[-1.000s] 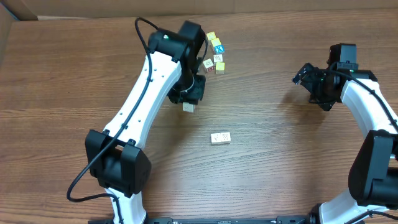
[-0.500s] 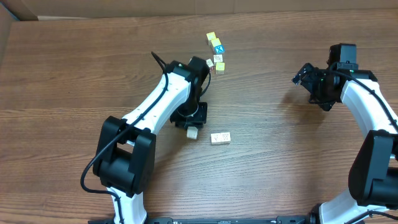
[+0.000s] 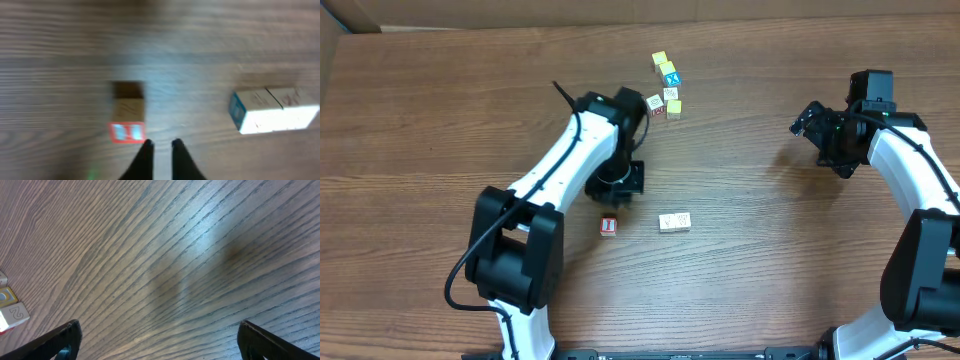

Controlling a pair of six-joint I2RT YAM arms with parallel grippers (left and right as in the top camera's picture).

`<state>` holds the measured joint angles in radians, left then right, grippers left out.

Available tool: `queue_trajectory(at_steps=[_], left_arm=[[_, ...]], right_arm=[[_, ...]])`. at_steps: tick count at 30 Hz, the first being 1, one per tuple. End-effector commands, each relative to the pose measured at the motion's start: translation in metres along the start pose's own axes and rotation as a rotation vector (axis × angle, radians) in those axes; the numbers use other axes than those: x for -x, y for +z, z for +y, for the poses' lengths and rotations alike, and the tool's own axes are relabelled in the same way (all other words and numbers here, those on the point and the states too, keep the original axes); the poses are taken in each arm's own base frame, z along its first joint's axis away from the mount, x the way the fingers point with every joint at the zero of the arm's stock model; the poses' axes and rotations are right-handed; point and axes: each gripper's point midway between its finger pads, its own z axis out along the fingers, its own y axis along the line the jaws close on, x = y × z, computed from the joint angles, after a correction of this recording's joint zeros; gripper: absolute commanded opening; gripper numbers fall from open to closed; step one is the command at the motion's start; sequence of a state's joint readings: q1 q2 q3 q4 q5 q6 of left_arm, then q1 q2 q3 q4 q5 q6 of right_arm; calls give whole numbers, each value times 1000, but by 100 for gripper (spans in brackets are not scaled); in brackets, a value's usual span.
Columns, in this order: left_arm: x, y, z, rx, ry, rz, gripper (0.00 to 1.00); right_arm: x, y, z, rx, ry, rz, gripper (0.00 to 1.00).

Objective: Flip 4 blocks

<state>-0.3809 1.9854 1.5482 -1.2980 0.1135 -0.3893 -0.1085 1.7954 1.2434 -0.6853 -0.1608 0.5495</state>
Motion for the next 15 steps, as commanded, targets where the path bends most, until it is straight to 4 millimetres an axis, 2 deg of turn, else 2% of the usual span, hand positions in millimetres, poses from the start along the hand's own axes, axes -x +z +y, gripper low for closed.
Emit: queue_trajectory(at_steps=[1, 7, 15], left_arm=[[13, -7, 29, 69, -52, -35, 4], [-3, 6, 54, 104, -112, 49, 4], [-31, 30, 64, 137, -126, 152, 4]], right_arm=[[5, -3, 6, 16, -9, -11, 100], [5, -3, 6, 16, -9, -11, 100], [5, -3, 6, 16, -9, -11, 100]])
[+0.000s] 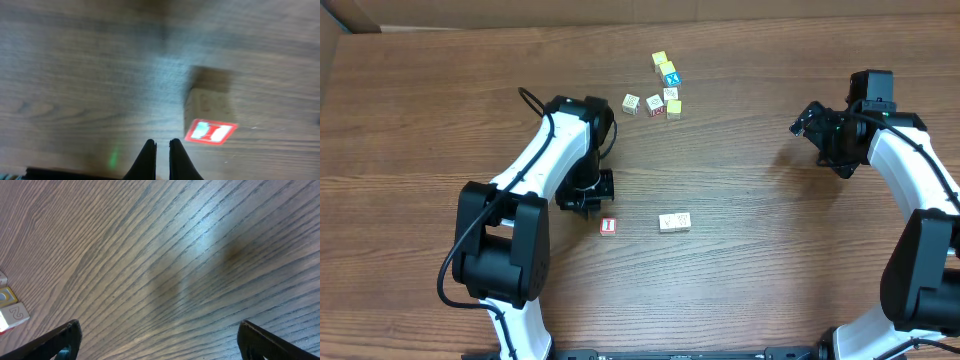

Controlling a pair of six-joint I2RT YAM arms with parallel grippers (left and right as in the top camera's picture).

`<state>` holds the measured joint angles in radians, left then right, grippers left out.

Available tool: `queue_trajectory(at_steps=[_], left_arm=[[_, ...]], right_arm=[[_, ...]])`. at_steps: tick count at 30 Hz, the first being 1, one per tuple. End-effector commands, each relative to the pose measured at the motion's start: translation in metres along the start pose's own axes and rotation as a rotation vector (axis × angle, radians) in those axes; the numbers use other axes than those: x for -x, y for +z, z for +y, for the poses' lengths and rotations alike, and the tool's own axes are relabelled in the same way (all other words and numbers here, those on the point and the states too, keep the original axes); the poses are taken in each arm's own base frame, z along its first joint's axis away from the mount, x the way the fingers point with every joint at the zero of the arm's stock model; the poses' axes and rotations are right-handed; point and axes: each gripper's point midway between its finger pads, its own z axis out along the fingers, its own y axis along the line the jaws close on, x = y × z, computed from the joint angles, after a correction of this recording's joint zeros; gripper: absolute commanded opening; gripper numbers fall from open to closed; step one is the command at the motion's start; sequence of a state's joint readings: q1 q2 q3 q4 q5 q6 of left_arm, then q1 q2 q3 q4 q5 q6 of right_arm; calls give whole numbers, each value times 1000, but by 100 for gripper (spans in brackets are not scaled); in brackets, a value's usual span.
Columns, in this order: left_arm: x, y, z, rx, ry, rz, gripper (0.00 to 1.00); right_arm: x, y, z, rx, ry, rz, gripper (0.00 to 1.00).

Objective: Flip 4 blocks

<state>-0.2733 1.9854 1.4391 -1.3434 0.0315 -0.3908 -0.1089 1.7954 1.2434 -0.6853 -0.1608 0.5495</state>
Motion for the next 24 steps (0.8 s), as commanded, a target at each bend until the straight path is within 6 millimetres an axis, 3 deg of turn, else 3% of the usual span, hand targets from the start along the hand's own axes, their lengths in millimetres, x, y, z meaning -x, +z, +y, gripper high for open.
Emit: queue_trajectory(at_steps=[1, 5, 9, 24], left_arm=[[-11, 15, 5, 35, -7, 43, 4], [-17, 29, 4, 31, -3, 63, 4], [-9, 38, -4, -11, -1, 30, 4], [-6, 37, -45, -183, 36, 18, 4]], right_arm=[[5, -3, 6, 16, -9, -11, 100], [5, -3, 6, 16, -9, -11, 100], [5, -3, 6, 16, -9, -11, 100], [5, -3, 6, 16, -9, -11, 100]])
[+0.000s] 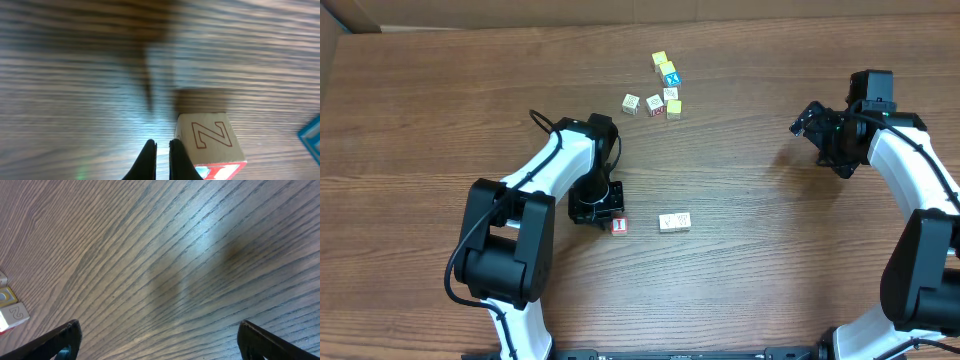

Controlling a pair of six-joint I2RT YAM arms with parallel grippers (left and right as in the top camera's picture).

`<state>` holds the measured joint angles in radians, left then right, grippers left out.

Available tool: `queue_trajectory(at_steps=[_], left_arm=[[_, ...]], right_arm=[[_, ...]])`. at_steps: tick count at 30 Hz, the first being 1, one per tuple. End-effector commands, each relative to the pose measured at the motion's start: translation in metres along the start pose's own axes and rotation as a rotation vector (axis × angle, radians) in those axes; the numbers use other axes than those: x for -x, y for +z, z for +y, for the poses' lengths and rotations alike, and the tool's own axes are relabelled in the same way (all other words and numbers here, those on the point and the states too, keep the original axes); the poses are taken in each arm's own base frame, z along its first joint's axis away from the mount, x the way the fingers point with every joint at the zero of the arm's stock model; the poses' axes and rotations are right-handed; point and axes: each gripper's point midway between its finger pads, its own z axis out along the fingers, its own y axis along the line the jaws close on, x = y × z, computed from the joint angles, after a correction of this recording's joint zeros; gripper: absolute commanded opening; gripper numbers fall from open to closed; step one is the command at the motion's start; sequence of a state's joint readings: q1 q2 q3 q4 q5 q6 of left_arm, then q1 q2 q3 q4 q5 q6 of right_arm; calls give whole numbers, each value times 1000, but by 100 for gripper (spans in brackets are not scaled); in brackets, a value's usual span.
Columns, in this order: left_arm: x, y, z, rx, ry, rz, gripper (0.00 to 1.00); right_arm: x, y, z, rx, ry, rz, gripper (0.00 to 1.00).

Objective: Flip 4 blocks

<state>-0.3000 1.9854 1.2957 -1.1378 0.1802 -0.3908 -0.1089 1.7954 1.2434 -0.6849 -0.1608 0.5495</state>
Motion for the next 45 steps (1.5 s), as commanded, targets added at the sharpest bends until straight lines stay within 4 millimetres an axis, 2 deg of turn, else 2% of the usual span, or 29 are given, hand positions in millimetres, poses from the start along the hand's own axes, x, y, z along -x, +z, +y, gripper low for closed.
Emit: queue_trajectory(at_steps=[1, 6, 12, 28, 38, 45], left_arm=[[-5, 5, -13, -34, 11, 14, 4], [-2, 7, -36, -80, 61, -16, 4], [0, 9, -52, -89, 64, -50, 5], [-5, 10, -70, -144, 50, -38, 4], [9, 6, -62, -126, 13, -85, 4], [16, -31, -51, -51, 15, -156, 4]], right_arm=[[5, -3, 6, 16, -9, -11, 100], [5, -3, 6, 16, -9, -11, 100], [5, -3, 6, 16, -9, -11, 100], [5, -3, 6, 16, -9, -11, 100], [5, -3, 6, 16, -9, -11, 100], [5, -3, 6, 16, -9, -11, 100]])
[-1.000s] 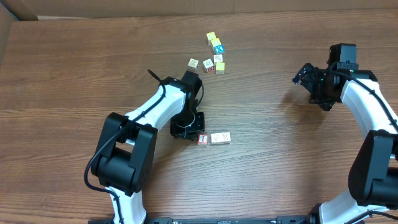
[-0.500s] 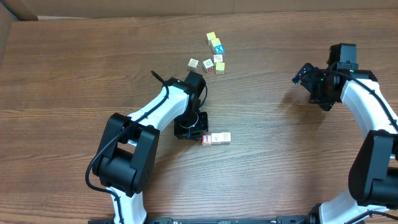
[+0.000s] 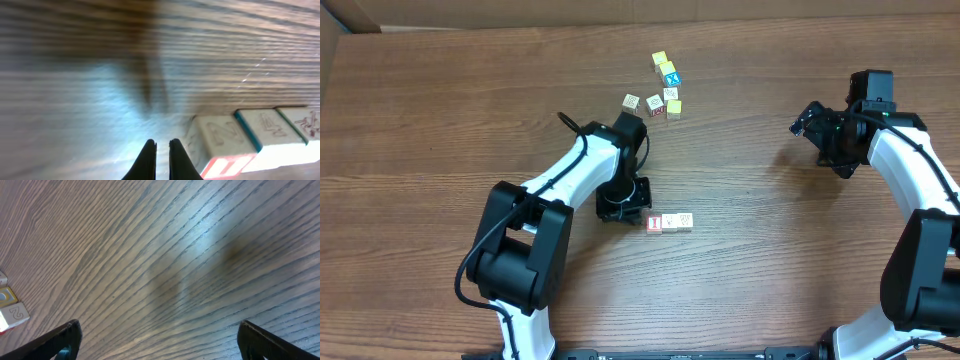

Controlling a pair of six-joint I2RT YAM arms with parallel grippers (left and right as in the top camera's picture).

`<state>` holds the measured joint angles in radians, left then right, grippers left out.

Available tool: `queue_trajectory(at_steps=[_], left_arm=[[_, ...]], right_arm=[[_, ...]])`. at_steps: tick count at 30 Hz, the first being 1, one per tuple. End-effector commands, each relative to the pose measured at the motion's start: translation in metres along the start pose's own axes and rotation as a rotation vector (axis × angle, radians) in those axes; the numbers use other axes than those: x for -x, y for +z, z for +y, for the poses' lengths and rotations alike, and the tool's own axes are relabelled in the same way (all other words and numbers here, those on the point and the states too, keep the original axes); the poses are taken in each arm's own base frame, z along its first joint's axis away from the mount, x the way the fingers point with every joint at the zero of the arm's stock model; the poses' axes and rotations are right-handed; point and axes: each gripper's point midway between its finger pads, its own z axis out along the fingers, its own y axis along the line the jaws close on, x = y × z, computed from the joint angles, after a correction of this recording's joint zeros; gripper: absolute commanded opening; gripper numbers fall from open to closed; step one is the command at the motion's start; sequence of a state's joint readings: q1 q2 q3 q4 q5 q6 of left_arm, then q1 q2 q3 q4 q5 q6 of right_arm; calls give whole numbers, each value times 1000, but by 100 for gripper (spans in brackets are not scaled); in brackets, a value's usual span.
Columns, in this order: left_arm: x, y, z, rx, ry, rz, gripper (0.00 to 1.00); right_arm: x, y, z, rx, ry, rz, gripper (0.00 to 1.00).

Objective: Flip 4 blocks

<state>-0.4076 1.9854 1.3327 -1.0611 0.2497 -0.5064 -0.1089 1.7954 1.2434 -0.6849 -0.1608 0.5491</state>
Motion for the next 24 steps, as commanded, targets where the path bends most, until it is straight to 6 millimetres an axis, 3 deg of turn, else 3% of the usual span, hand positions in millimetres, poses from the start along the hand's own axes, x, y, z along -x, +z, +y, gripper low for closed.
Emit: queue_trajectory(at_steps=[1, 5, 16, 24], left_arm=[[13, -33, 1, 53, 13, -106, 4], [-3, -39, -3, 88, 51, -97, 4], [-61, -11, -33, 120, 170, 28, 4], [-65, -1, -32, 194, 164, -17, 4]], right_arm=[[5, -3, 6, 16, -9, -11, 100], [5, -3, 6, 16, -9, -11, 100], [5, -3, 6, 16, -9, -11, 100], [5, -3, 6, 16, -9, -11, 100]])
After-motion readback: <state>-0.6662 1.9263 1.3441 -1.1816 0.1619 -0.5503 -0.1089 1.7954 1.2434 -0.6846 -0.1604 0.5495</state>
